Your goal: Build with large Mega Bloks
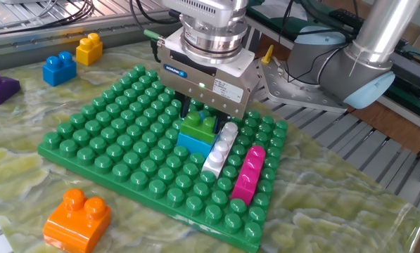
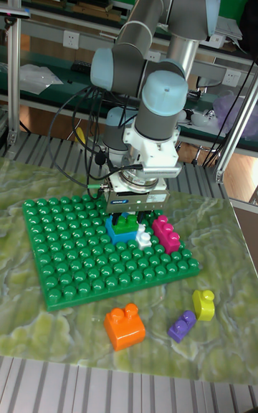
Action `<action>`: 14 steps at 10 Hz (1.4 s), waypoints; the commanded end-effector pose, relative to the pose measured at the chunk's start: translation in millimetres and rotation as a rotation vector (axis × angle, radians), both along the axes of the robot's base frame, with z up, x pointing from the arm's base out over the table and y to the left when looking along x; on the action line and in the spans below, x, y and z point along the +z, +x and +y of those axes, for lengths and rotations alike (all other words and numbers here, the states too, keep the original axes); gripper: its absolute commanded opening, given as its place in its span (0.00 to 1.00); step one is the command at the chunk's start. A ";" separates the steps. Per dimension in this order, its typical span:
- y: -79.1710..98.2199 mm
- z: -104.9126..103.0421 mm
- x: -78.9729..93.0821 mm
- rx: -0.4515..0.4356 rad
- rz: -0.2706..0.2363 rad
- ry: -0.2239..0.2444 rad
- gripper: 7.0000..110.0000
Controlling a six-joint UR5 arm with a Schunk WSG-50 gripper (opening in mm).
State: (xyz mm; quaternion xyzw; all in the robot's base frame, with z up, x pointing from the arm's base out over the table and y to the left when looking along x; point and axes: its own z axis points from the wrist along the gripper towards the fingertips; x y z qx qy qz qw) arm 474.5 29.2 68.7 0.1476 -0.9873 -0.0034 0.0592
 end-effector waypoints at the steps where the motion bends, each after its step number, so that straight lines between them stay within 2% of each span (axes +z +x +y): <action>1: 0.4 6.6 -3.8 -0.020 0.011 0.035 0.15; 3: 4.9 5.4 -11.0 -0.017 0.006 0.048 0.15; 8: 8.7 6.5 -16.8 -0.021 -0.008 0.033 0.15; 9: 8.0 4.4 -16.4 -0.001 -0.006 0.028 0.15; 10: 8.0 6.7 -13.6 0.037 -0.006 0.046 0.15; 11: 8.4 4.5 -7.8 0.055 -0.002 0.039 0.57; 13: 12.0 0.7 -1.1 0.078 -0.004 0.032 0.57; 14: 12.4 -0.3 -0.9 0.081 -0.004 0.025 0.79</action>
